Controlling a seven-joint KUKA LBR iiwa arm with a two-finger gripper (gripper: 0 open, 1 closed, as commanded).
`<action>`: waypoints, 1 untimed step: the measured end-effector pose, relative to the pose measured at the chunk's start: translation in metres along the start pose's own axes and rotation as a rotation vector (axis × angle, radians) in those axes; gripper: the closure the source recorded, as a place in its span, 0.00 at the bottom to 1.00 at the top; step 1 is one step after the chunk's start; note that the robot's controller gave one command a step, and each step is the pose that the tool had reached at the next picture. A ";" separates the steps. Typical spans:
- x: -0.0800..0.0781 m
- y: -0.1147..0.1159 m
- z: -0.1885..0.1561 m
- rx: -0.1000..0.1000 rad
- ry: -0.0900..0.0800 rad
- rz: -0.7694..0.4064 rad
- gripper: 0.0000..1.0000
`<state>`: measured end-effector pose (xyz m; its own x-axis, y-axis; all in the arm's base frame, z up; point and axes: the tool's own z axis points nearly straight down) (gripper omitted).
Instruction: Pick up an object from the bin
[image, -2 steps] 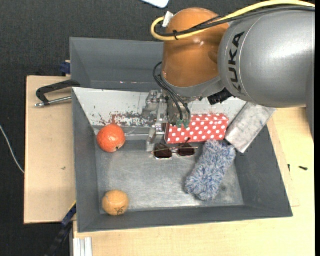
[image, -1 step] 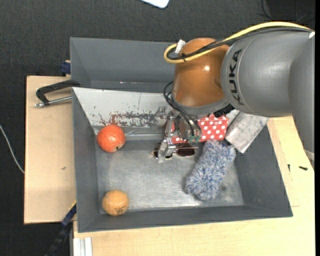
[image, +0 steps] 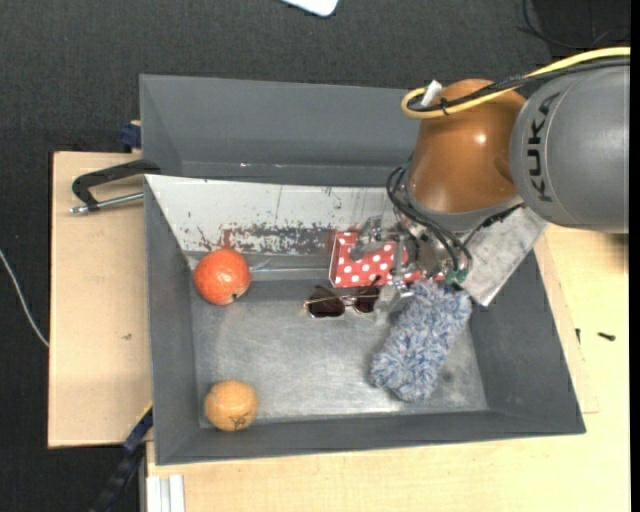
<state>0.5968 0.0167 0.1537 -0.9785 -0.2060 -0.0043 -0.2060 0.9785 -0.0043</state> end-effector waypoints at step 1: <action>-0.009 0.016 0.018 -0.006 0.004 -0.069 0.00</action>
Offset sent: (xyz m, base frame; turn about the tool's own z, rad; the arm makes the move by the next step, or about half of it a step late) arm -0.0742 -0.0500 -0.0837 -0.2671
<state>0.6028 0.0341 0.1354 -0.9621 -0.2728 -0.0006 -0.2728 0.9621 0.0012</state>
